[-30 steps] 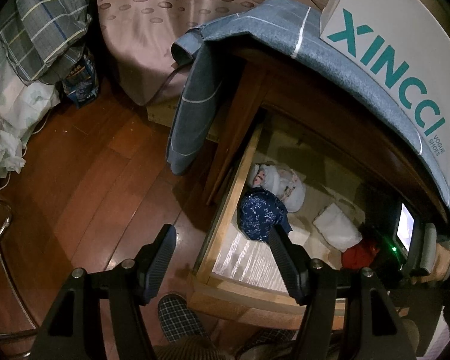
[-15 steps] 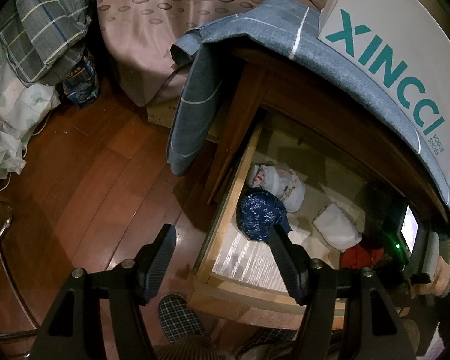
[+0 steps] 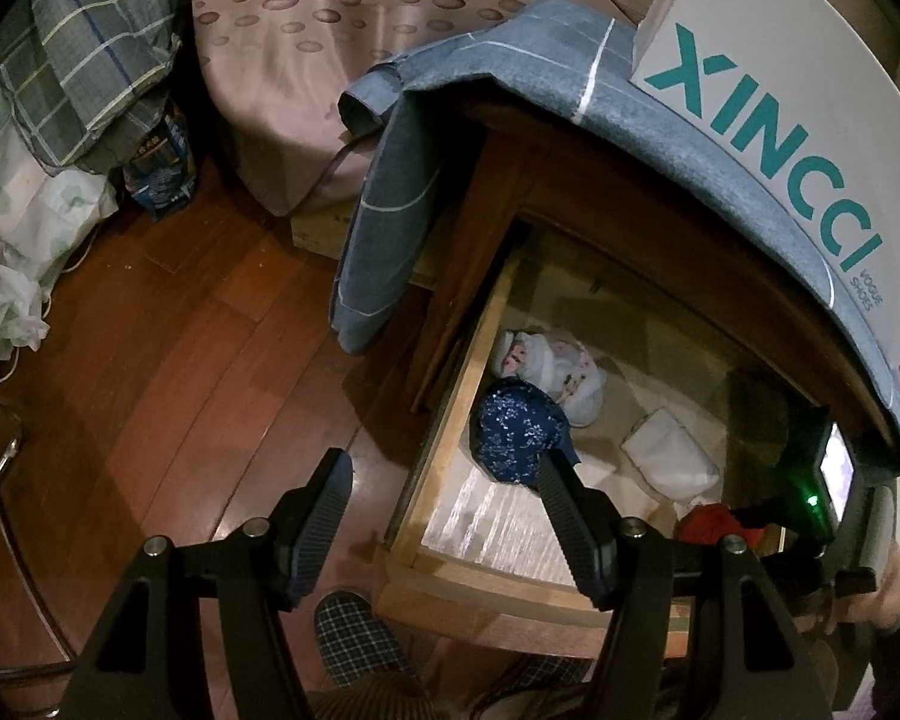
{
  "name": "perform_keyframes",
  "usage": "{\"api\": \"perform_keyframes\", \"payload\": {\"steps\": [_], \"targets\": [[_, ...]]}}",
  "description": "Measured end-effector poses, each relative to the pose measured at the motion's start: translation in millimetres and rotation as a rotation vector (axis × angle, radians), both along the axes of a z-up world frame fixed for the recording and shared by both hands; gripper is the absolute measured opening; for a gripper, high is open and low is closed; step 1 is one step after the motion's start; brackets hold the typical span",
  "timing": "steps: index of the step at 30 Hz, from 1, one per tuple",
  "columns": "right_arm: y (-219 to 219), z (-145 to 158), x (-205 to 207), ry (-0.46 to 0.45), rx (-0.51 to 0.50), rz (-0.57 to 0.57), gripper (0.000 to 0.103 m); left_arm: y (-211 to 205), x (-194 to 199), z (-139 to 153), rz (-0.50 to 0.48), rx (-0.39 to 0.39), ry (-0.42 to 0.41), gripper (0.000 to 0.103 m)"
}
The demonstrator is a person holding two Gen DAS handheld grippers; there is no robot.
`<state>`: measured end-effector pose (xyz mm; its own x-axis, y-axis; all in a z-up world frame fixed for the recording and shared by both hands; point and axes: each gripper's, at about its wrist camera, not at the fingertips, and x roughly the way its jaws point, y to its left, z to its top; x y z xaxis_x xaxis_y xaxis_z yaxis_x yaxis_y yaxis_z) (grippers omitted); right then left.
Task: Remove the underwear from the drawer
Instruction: 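Lift the red cloth with the right tool while the left tool lowers into the drawer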
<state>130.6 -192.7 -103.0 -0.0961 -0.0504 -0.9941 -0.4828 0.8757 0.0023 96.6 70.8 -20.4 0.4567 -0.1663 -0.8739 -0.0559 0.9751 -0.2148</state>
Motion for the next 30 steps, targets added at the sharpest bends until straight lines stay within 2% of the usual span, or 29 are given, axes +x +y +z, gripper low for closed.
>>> {"api": "perform_keyframes", "payload": {"steps": [4, 9, 14, 17, 19, 21, 26, 30], "targets": [[5.3, 21.4, 1.6, -0.022, 0.032, -0.061, 0.048, 0.0, 0.4, 0.2, -0.001, 0.003, -0.001, 0.066], [3.5, 40.8, -24.1, -0.055, 0.059, -0.14, 0.047, -3.0, 0.1, -0.4, -0.006, 0.012, -0.005, 0.066], [-11.7, 65.3, -30.7, -0.096, 0.136, -0.288, 0.047, -8.4, 2.4, -2.0, -0.046, 0.02, 0.013, 0.066], [-22.1, 75.1, -35.9, -0.129, 0.175, -0.367, 0.047, -17.6, 5.5, -3.4, -0.118, 0.027, 0.033, 0.066], [-25.3, 81.7, -39.1, -0.15, 0.214, -0.44, 0.047, -29.5, 9.4, -3.5, -0.2, 0.043, 0.042, 0.066], [-29.0, 73.8, -45.1, -0.157, 0.244, -0.484, 0.047, -41.9, 13.0, -4.9, -0.275, 0.061, 0.048, 0.066], [-36.9, 57.6, -56.6, -0.196, 0.312, -0.584, 0.047, -82.4, 26.2, -20.8, -0.498, 0.17, 0.101, 0.066], [-49.0, 54.7, -60.0, -0.234, 0.367, -0.654, 0.047, -98.4, 39.6, -39.9, -0.588, 0.213, 0.171, 0.066]]}}
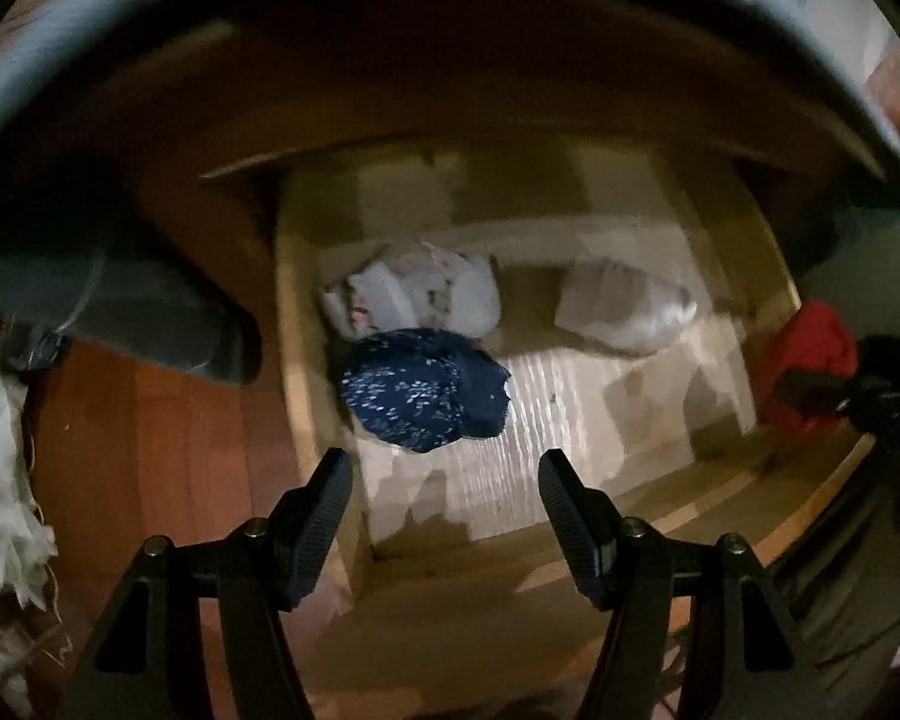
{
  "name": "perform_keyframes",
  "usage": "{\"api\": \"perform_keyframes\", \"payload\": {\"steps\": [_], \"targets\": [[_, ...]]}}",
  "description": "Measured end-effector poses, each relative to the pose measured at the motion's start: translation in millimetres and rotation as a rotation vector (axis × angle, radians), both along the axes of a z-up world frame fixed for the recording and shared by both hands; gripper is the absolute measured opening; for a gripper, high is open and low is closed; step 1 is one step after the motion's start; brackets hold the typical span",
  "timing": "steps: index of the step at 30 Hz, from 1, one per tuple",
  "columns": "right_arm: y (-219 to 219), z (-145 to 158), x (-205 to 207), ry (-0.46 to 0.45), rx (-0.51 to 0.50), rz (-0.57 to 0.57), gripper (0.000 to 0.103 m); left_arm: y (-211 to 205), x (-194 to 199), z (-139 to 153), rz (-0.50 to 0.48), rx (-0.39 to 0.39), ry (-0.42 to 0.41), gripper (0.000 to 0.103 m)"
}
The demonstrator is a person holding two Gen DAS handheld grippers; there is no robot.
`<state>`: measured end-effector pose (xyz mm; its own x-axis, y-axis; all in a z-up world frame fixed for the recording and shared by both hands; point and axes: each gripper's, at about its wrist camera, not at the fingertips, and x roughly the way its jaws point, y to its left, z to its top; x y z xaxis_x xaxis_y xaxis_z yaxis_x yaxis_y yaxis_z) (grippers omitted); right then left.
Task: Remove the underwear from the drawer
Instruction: 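Lift the red cloth with the right tool while the left tool lowers into the drawer, then grasp the dark blue sparkly item with the left tool and lift it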
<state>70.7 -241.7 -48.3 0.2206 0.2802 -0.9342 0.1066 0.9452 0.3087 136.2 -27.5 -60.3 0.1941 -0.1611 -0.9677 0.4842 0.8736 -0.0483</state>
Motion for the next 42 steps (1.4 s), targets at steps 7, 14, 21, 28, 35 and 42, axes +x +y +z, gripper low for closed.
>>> {"api": "perform_keyframes", "payload": {"steps": [7, 14, 21, 28, 35, 42], "targets": [[-7.2, 1.3, -1.0, -0.027, 0.04, -0.039, 0.047, -14.3, 25.5, -25.1, -0.092, 0.094, 0.034, 0.066], [-7.3, 5.7, -1.4, -0.019, 0.047, -0.027, 0.047, -24.0, 31.2, -47.2, -0.168, 0.133, 0.08, 0.066], [-6.4, 2.0, -1.6, -0.011, 0.053, -0.026, 0.047, -32.5, 42.5, -66.3, -0.193, 0.163, 0.126, 0.066], [-6.9, 0.6, -2.1, -0.004, 0.064, -0.024, 0.047, -44.2, 57.1, -81.5, -0.22, 0.224, 0.171, 0.066], [-7.1, 0.6, -4.0, -0.001, 0.078, -0.024, 0.047, -61.3, 53.3, -93.0, -0.244, 0.271, 0.192, 0.066], [-4.1, 4.5, -5.5, -0.001, 0.076, -0.023, 0.047, -66.2, 53.9, -98.2, -0.192, 0.291, 0.213, 0.049]]}}
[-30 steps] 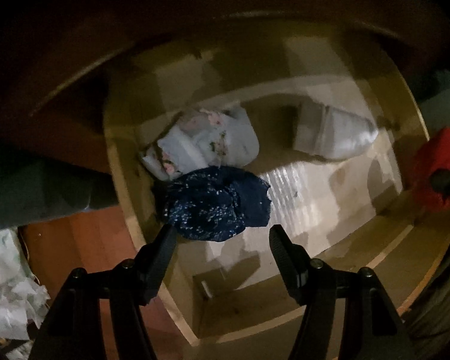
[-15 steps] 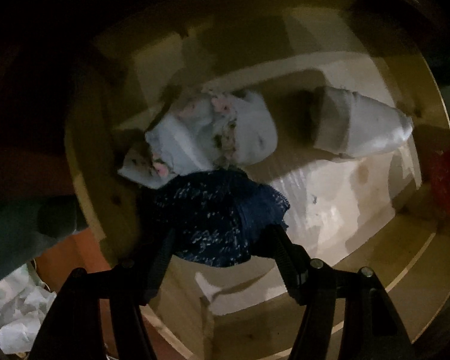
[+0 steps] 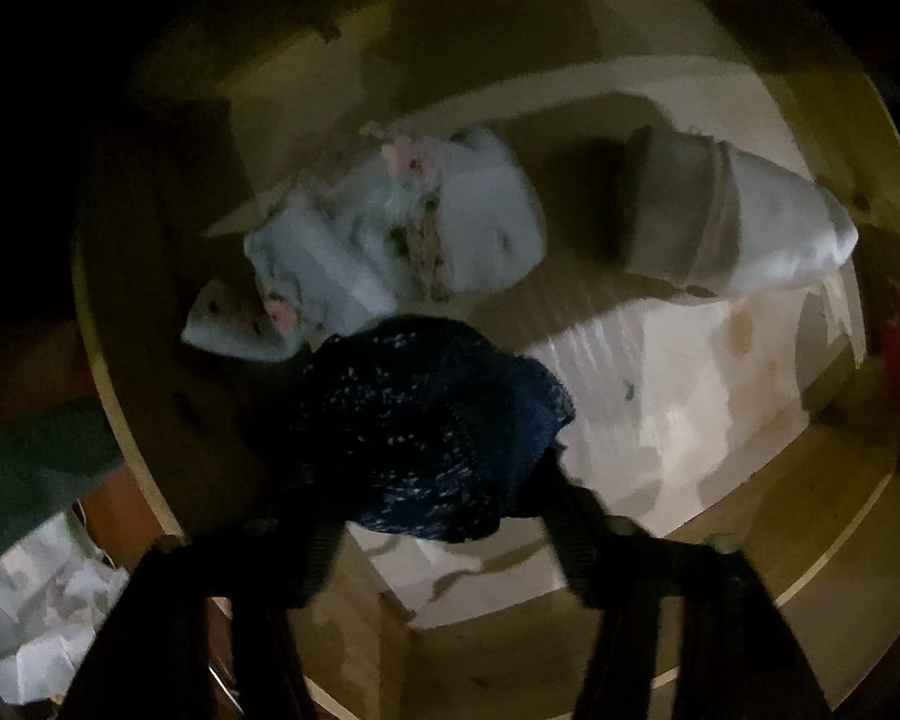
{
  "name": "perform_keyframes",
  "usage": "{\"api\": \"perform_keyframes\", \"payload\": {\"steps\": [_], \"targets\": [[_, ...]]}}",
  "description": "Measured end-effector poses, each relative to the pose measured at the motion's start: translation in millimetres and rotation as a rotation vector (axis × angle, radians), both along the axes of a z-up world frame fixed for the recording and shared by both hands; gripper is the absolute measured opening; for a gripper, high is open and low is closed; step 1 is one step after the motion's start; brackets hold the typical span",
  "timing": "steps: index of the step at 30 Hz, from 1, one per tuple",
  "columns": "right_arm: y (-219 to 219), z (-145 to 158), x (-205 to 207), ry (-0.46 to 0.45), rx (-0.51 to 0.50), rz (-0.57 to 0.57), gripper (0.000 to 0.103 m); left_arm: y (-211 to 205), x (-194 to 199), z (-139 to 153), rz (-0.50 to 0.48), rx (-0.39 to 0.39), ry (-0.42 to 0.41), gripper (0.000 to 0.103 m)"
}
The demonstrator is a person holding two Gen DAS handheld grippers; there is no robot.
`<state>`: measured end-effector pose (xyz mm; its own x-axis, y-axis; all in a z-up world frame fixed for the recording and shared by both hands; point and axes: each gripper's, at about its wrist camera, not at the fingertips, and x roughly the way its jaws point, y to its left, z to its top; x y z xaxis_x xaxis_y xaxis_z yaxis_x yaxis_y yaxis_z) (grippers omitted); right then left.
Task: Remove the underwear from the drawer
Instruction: 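Grasp the dark blue sparkly item with the left tool and lift it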
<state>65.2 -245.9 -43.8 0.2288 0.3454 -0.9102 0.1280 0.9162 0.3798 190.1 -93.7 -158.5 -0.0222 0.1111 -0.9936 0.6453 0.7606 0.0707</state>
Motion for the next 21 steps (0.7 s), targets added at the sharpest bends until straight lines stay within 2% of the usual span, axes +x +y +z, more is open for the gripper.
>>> {"api": "perform_keyframes", "payload": {"steps": [7, 11, 21], "targets": [[1.4, -0.7, -0.6, 0.001, -0.005, 0.0, 0.048, 6.1, 0.2, 2.0, 0.115, -0.025, 0.062, 0.033], [0.7, -1.4, -0.8, 0.001, -0.011, -0.006, 0.048, 20.7, -1.4, 12.4, 0.182, -0.077, 0.08, 0.031], [2.1, -2.7, -1.6, 0.006, -0.04, 0.001, 0.048, 51.9, -29.8, 34.3, 0.272, -0.171, 0.042, 0.03]]}}
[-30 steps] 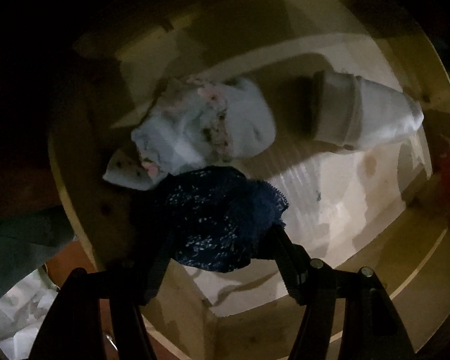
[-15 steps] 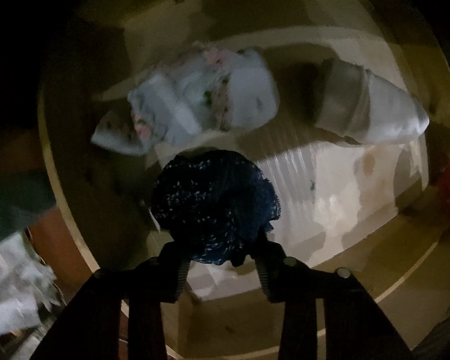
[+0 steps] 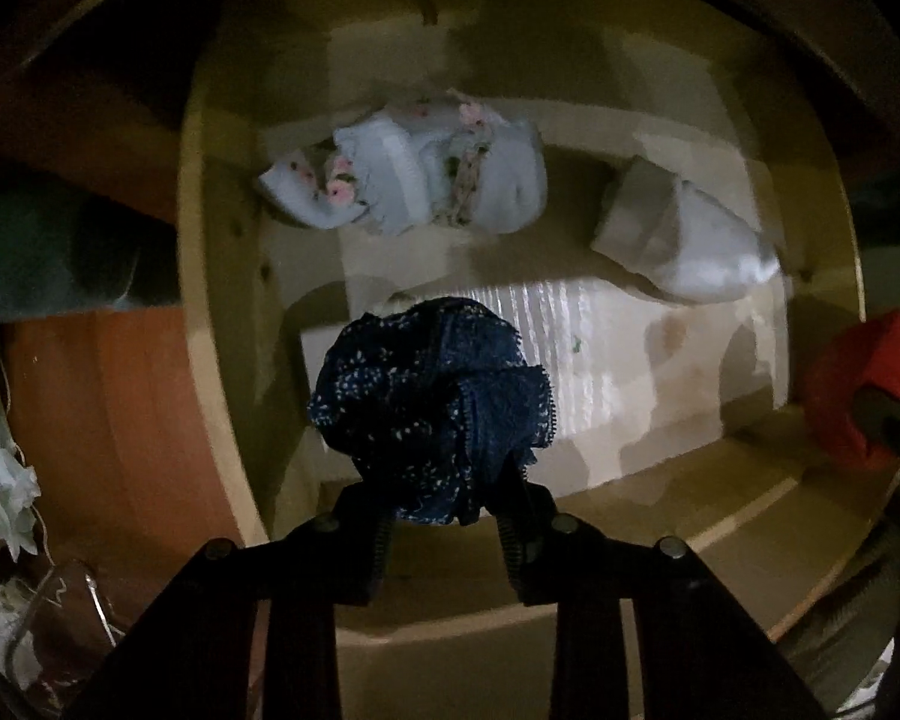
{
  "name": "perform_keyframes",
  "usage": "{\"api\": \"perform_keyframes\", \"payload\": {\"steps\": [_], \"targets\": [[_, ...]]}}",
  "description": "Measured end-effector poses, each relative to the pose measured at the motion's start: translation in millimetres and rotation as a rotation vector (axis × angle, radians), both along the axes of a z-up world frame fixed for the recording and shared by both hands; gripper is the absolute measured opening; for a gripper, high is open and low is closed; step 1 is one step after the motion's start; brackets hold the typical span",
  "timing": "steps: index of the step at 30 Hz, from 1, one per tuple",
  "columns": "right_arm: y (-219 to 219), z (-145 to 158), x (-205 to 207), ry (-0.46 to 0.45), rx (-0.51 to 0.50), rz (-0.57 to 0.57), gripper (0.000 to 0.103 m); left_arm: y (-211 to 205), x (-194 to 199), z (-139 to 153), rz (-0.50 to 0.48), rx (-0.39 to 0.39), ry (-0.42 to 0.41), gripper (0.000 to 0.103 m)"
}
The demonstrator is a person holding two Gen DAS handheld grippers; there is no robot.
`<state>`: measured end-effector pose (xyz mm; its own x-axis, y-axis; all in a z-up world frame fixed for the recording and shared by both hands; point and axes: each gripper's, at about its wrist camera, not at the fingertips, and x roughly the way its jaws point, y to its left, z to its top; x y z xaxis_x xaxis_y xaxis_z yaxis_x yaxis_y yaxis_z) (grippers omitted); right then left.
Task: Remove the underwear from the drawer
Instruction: 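Grasp the dark blue sparkly item with the left tool and lift it, then carry the dark blue item with the left tool over the shoe box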
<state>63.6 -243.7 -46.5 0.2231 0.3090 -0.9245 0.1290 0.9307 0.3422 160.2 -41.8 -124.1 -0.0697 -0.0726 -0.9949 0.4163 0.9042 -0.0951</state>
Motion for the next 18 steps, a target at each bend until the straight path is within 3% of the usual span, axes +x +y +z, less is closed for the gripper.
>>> {"api": "perform_keyframes", "payload": {"steps": [18], "targets": [[2.2, 2.9, -2.3, -0.005, -0.023, -0.001, 0.048, 26.7, -48.7, 89.3, 0.086, -0.114, -0.306, 0.03]]}}
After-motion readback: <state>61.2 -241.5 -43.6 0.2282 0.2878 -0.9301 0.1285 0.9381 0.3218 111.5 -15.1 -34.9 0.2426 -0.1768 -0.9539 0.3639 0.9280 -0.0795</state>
